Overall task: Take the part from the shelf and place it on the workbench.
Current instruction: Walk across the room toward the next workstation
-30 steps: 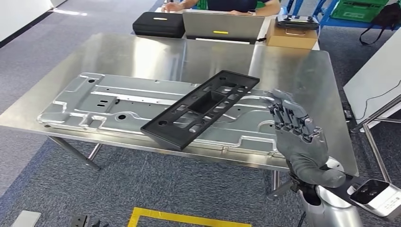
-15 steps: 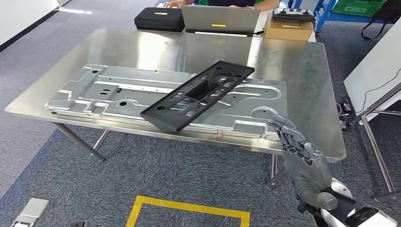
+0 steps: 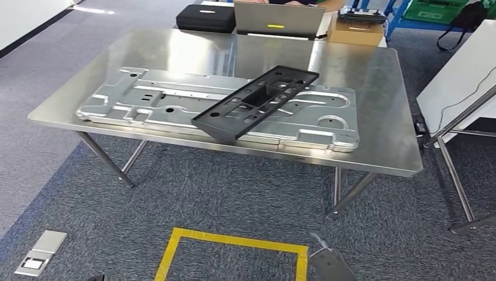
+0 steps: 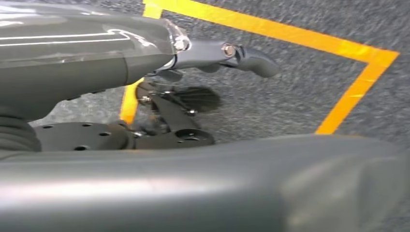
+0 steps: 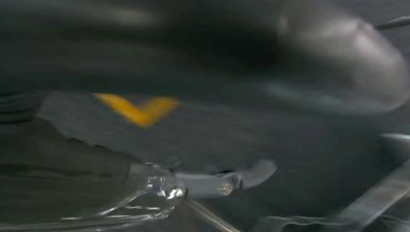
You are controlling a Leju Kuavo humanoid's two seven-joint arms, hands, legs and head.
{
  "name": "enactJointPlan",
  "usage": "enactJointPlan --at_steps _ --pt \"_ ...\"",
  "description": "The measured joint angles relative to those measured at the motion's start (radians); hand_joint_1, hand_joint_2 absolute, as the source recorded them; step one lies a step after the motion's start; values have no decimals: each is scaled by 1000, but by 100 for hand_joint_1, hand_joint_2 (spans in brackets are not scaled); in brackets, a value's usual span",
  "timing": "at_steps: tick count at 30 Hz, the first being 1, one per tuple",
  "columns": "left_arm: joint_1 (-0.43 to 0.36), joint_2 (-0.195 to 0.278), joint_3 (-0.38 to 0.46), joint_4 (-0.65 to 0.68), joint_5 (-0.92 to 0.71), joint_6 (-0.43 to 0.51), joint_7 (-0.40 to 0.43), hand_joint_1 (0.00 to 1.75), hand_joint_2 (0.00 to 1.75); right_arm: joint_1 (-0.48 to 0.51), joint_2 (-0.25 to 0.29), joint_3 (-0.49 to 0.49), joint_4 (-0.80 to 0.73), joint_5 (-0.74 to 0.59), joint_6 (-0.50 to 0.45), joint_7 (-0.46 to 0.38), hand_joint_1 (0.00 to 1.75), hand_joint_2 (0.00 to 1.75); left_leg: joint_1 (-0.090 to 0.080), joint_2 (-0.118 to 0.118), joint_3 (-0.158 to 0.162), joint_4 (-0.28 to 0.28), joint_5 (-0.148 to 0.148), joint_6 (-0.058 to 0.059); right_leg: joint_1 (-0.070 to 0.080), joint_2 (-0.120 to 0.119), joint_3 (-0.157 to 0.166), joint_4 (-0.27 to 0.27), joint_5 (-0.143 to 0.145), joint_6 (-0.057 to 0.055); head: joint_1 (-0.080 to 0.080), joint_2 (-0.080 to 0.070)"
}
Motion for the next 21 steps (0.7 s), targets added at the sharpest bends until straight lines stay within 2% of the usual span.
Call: enactJointPlan --at_steps 1,2,4,5,6,7,9,10,11,12,13,15,16,17,18,19,20,21 --pt "-3 -2 0 0 -5 0 0 0 0 -26 10 -9 110 2 -12 33 0 0 -2 0 -11 11 5 -4 2 0 42 -64 -14 -5 0 0" --pt "-4 -3 0 0 -8 0 1 0 0 -47 19 -16 203 5 -16 71 0 0 -4 -1 -20 18 11 -8 4 0 67 -108 -29 -9 0 0" --pt "-4 -3 0 0 -17 -1 3 0 0 -72 34 -26 350 2 -8 160 0 0 -4 -1 -35 24 26 -18 2 -1 63 -133 -33 -18 -1 0" --pt "-2 -3 0 0 -22 -1 4 0 0 -79 42 -33 410 -6 4 214 0 0 -3 -2 -43 29 17 -24 0 -3 53 -134 -25 -25 -1 0" --pt "0 -3 0 0 -28 -1 6 0 0 -83 48 -41 460 -14 19 271 0 0 -1 -4 -50 47 -11 -32 -3 -6 41 -135 -14 -33 -1 0" --pt "1 -3 0 0 -32 -2 7 0 0 -87 55 -49 501 -24 36 322 0 0 3 -6 -58 80 -58 -40 -5 -8 28 -135 -3 -39 -2 0" --pt "0 -3 -1 0 -39 -5 9 0 0 -96 65 -64 564 -41 66 395 0 0 12 -7 -73 187 -158 -55 -5 -10 -2 -133 20 -42 -2 0" --pt "-1 -3 -2 0 -42 -6 11 0 0 -101 69 -72 587 -49 76 419 0 0 16 -7 -75 239 -182 -60 -5 -11 -19 -130 32 -42 -2 0" --pt "-2 -3 -3 0 -45 -7 13 0 0 -106 73 -80 606 -57 85 441 0 0 19 -7 -67 272 -181 -62 -5 -11 -37 -125 42 -40 -2 0" --pt "-3 -3 -5 0 -47 -8 16 0 0 -110 77 -88 621 -68 94 467 0 0 22 -7 -46 275 -160 -63 -5 -12 -55 -120 52 -38 -2 0" --pt "-4 -3 -7 0 -48 -9 19 0 0 -113 81 -97 633 -81 103 492 0 0 23 -7 -9 244 -131 -61 -5 -12 -72 -116 62 -35 -2 0" --pt "-8 -3 -12 0 -51 -10 24 0 0 -119 90 -121 652 -113 119 539 0 0 22 -9 105 105 -100 -54 -4 -11 -96 -109 79 -28 -2 0" --pt "-12 -3 -14 0 -52 -11 25 0 0 -122 95 -134 659 -126 126 557 0 0 21 -10 158 31 -105 -48 -3 -11 -102 -106 89 -23 -2 0" --pt "-16 -3 -15 0 -53 -13 26 0 0 -126 100 -146 664 -136 129 571 0 0 18 -12 194 -23 -113 -43 -2 -11 -108 -105 99 -18 -2 0" --pt "-19 -3 -16 0 -53 -15 28 0 0 -128 104 -158 670 -145 132 584 0 0 15 -12 211 -54 -118 -38 -2 -11 -113 -105 110 -11 -2 0" --pt "-19 -3 -16 0 -53 -18 31 0 0 -128 108 -168 675 -151 134 596 0 0 14 -12 207 -64 -117 -32 -2 -11 -118 -106 120 -4 -2 0" --pt "-17 -4 -16 0 -53 -21 35 0 0 -129 111 -178 680 -156 135 608 0 0 14 -9 198 -65 -109 -25 -4 -9 -125 -104 117 1 -2 0" --pt "-15 -4 -16 0 -53 -24 40 0 0 -129 113 -187 685 -159 137 620 0 0 15 -6 186 -66 -97 -17 -5 -7 -132 -91 94 5 -1 0"
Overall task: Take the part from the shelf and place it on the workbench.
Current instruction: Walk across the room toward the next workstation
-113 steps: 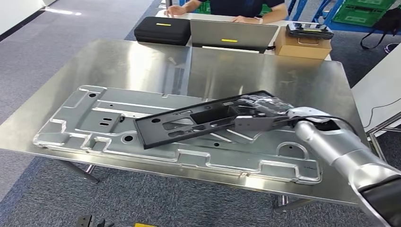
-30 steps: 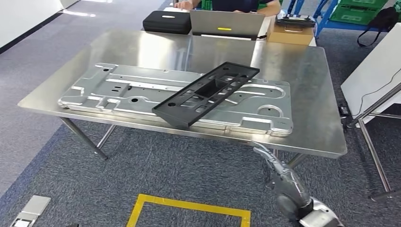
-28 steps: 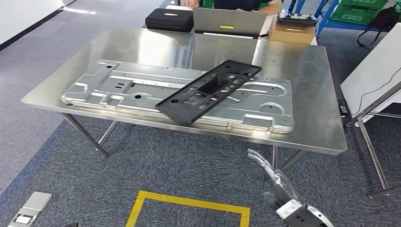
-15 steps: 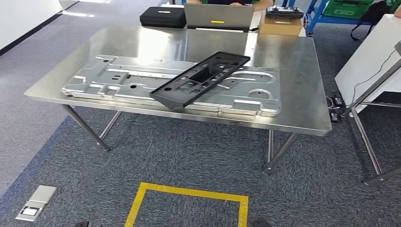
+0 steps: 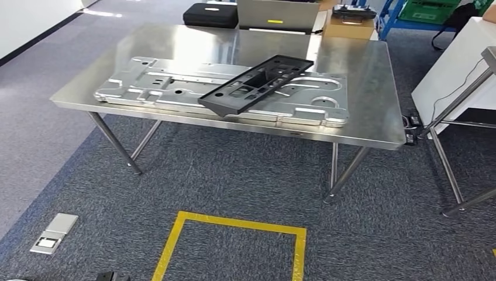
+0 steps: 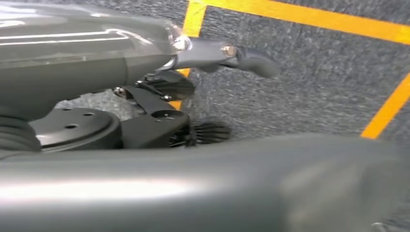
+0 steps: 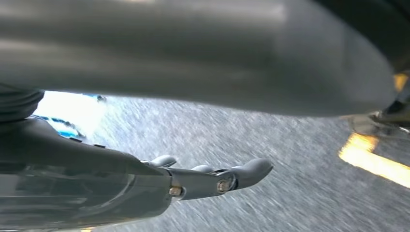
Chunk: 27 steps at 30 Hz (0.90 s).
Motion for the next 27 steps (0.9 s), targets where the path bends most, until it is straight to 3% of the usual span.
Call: enactJointPlan --at_steps 1,3,4,5,6,7,9,10,12,13,14,16,18,20,21,22,25,27 --pt "2 0 0 0 0 -3 5 0 0 1 2 -9 4 -3 3 10 0 0 0 3 -14 0 14 9 0 2 -10 30 -43 2 1 0" --pt "4 -1 0 0 1 -8 15 0 0 1 6 -23 8 -7 8 27 0 0 -3 6 -47 4 38 19 -1 5 -33 143 -151 2 2 0" --pt "5 -2 0 0 1 -10 21 0 0 1 7 -28 9 -9 11 32 0 0 -6 7 -65 8 50 21 0 6 -41 206 -181 3 2 0" --pt "6 -3 0 0 1 -11 27 0 0 2 8 -33 9 -11 12 35 0 0 -9 10 -85 14 60 21 0 7 -41 252 -184 5 2 0" --pt "7 -3 0 0 1 -12 33 0 0 1 9 -39 9 -14 13 37 0 0 -10 12 -106 23 69 21 0 8 -26 269 -166 6 2 0" --pt "7 -3 1 0 2 -12 40 0 0 1 9 -45 9 -18 14 38 0 0 -11 13 -127 33 75 20 0 8 6 249 -135 6 2 0" --pt "7 -4 1 0 4 -9 53 0 0 -2 10 -58 9 -30 16 40 0 0 -13 14 -162 57 83 15 2 8 113 124 -102 0 2 0" --pt "7 -5 1 0 5 -6 61 0 0 -4 10 -64 9 -35 16 42 0 44 -15 13 -174 68 85 12 3 8 168 48 -111 -5 2 0" --pt "7 -7 1 0 8 6 82 0 87 -8 11 -75 9 -40 17 48 0 131 -17 14 -187 81 96 2 6 9 228 -46 -139 -16 2 0" --pt "7 -7 2 0 10 12 96 0 131 -8 11 -78 10 -41 17 52 0 175 -16 13 -191 82 102 -3 6 9 230 -60 -141 -21 2 0" --pt "8 -7 2 0 13 18 108 0 175 -8 12 -81 10 -41 16 56 0 175 -14 12 -194 84 102 -9 5 7 225 -61 -135 -28 2 0" --pt "9 -7 4 0 17 24 122 0 175 -8 12 -88 11 -43 16 64 0 175 -9 5 -210 120 64 -24 1 3 213 -63 -120 -42 1 0" --pt "10 -7 4 0 18 30 126 0 175 -7 12 -96 12 -46 16 71 0 175 -1 2 -249 231 -16 -38 0 -2 195 -62 -108 -47 0 0" --pt "12 -7 5 0 18 37 128 0 175 -5 12 -102 14 -47 16 77 0 175 8 1 -277 339 -61 -48 0 -5 180 -60 -98 -45 0 0" --pt "13 -7 5 0 19 39 129 0 175 -4 12 -104 15 -47 16 80 0 175 11 1 -269 347 -54 -50 -1 -5 174 -59 -95 -44 0 0" --pt "14 -7 6 0 21 40 130 0 175 -3 12 -106 16 -48 15 82 0 175 14 1 -241 313 -31 -51 -2 -4 171 -57 -93 -42 0 0" --pt "13 -7 7 0 25 44 133 0 175 -6 12 -116 16 -51 14 86 0 175 16 0 -122 116 43 -44 -1 -2 166 -50 -92 -32 1 0" --pt "13 -7 8 0 29 47 138 0 175 -12 9 -121 16 -51 12 87 0 175 13 -1 -99 66 48 -36 1 -1 160 -47 -88 -20 1 0"
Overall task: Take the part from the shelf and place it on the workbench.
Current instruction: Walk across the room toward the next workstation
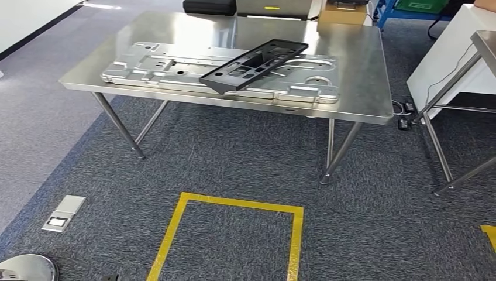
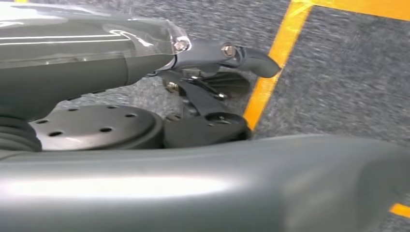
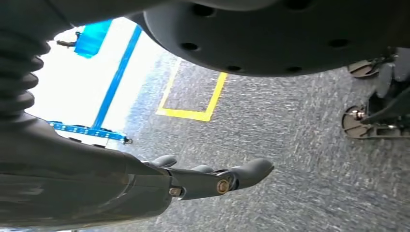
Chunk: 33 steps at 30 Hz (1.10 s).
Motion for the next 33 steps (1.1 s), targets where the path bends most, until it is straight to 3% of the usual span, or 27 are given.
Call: enactJointPlan --at_steps 2,4,7,8,9,10,12,14,17,19,20,22,23,24,25,27,29,32,33 --pt "-1 0 3 0 5 1 8 0 175 -4 -4 -4 0 1 -4 1 0 175 1 1 -6 -8 -1 12 0 1 -7 2 1 12 0 0" --pt "-3 -1 7 0 11 2 18 0 175 -6 -9 -8 0 1 -10 2 0 175 4 4 -12 -16 2 26 1 4 -26 39 -29 20 1 0" --pt "-2 -3 15 0 19 5 41 0 175 -4 -17 -17 0 -7 -30 11 0 175 -1 6 -23 -17 10 39 2 9 -110 225 -128 21 1 0" --pt "-1 -4 18 0 21 7 49 0 175 -2 -19 -23 0 -14 -40 14 0 175 -4 7 -26 -16 12 41 2 9 -135 281 -145 21 1 0" --pt "0 -4 21 0 24 9 56 0 175 2 -21 -29 0 -22 -50 15 0 175 -6 7 -28 -14 12 42 2 9 -143 300 -140 21 1 0" --pt "1 -4 23 0 26 11 61 0 175 5 -24 -36 0 -29 -59 15 0 175 -8 7 -29 -11 12 43 2 9 -132 278 -116 20 1 0" --pt "1 -4 19 -2 37 16 72 0 175 14 -29 -47 0 -40 -69 9 0 175 -9 6 -30 -5 10 40 2 9 -70 146 -41 17 1 0" --pt "1 -2 -3 -8 61 24 82 0 175 23 -32 -52 1 -47 -74 -2 0 175 -13 6 -34 2 8 33 3 10 -29 43 -3 12 1 0" --pt "6 3 -54 -19 114 38 96 0 175 38 -35 -52 1 -54 -75 -18 0 175 -14 5 -42 6 10 20 4 12 -30 24 0 0 0 0" --pt "15 8 -92 -24 155 48 106 0 175 47 -36 -52 -2 -59 -74 -29 0 175 -11 3 -51 31 -14 10 0 9 -33 22 5 -10 0 0" --pt "22 11 -116 -25 179 53 112 0 175 50 -37 -51 -7 -62 -74 -36 0 175 -10 2 -67 71 -43 4 -2 8 -35 21 7 -14 0 0" --pt "40 15 -170 -26 230 64 124 0 175 52 -38 -49 -20 -68 -72 -50 0 175 -6 2 -121 202 -113 -7 -2 6 -41 22 10 -20 0 0" --pt "51 17 -197 -26 253 69 130 0 175 51 -39 -47 -29 -70 -71 -56 0 175 -5 2 -143 259 -135 -9 -2 5 -43 22 11 -21 0 0" --pt "64 19 -224 -26 275 73 135 0 175 50 -39 -45 -39 -72 -70 -61 0 175 -5 2 -152 287 -139 -10 -1 4 -43 22 11 -21 0 0" --pt "77 20 -250 -25 295 78 140 0 175 48 -40 -43 -51 -74 -70 -67 0 175 -5 2 -141 272 -122 -8 -1 4 -42 22 11 -21 0 0" --pt "102 25 -303 -25 336 86 149 0 175 42 -41 -36 -77 -79 -69 -78 0 175 -6 1 -75 143 -52 1 -1 4 -38 22 10 -20 0 0" --pt "121 31 -359 -25 377 95 159 0 175 36 -41 -27 -100 -84 -68 -89 0 175 -10 1 -20 25 -10 12 1 4 -39 24 10 -12 0 0" --pt "144 41 -446 -25 441 110 173 0 175 34 -43 -13 -125 -90 -64 -105 0 175 -16 0 -11 -7 -8 20 1 3 -43 22 14 6 0 0" --pt "151 44 -475 -26 464 115 178 0 175 35 -44 -7 -130 -92 -63 -110 0 175 -15 0 -10 -12 -5 20 1 3 -41 18 15 0 0 0"
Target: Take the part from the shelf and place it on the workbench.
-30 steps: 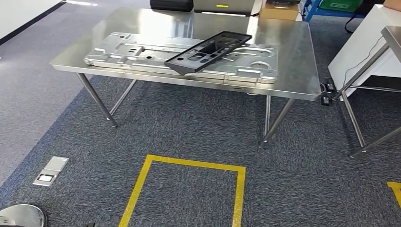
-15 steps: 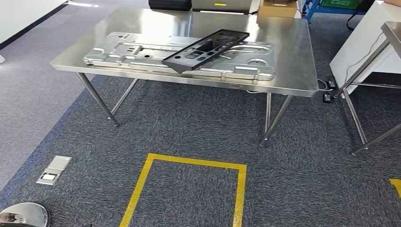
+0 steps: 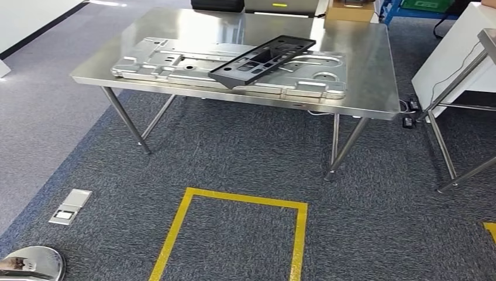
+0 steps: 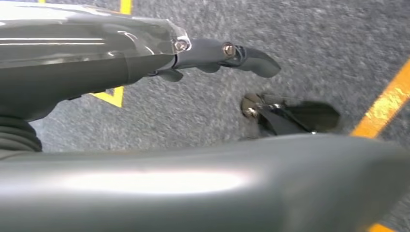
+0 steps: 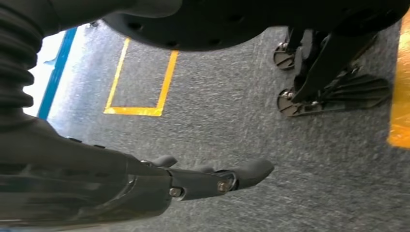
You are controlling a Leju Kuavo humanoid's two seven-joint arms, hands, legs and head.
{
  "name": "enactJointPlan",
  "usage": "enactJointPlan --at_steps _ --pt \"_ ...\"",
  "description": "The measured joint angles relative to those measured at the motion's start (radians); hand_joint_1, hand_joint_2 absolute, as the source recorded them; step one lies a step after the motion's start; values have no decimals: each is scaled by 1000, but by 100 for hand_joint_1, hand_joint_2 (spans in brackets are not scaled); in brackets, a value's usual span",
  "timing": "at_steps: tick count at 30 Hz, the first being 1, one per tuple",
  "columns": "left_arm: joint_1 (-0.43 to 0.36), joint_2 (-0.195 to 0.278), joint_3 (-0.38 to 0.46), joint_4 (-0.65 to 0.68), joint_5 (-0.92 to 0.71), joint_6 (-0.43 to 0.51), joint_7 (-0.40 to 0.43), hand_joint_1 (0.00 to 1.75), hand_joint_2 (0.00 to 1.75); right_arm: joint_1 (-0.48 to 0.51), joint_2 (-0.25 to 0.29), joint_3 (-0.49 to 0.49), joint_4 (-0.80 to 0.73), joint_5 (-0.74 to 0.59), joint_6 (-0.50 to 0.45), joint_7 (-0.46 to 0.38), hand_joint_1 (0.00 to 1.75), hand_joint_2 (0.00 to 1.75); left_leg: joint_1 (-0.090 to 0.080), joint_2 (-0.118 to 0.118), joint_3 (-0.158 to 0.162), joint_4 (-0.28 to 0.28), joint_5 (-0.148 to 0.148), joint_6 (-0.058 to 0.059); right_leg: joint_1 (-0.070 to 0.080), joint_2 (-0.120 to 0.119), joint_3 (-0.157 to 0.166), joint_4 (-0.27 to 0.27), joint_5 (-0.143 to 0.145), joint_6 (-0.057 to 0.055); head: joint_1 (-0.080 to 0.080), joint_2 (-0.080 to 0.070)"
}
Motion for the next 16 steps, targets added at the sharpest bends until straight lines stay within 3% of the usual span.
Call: enactJointPlan --at_steps 3,6,12,16 --pt "10 9 -84 -4 65 15 13 0 175 13 -5 15 -10 -9 5 -16 0 175 0 0 2 -10 5 -2 2 0 4 -8 3 -25 1 0" --pt "17 17 -173 -11 130 29 29 0 175 32 -10 32 -21 -15 10 -33 0 175 -2 1 2 -7 3 2 1 2 6 -10 7 -18 1 0" --pt "33 38 -346 -37 260 57 59 0 175 65 -14 65 -36 -31 15 -66 0 175 -5 2 1 -1 1 8 -3 3 6 -13 8 9 1 0" --pt "44 50 -447 -55 337 73 76 0 175 85 -16 86 -44 -38 18 -85 0 175 -4 2 1 -1 1 8 -3 3 6 -12 8 11 1 0"
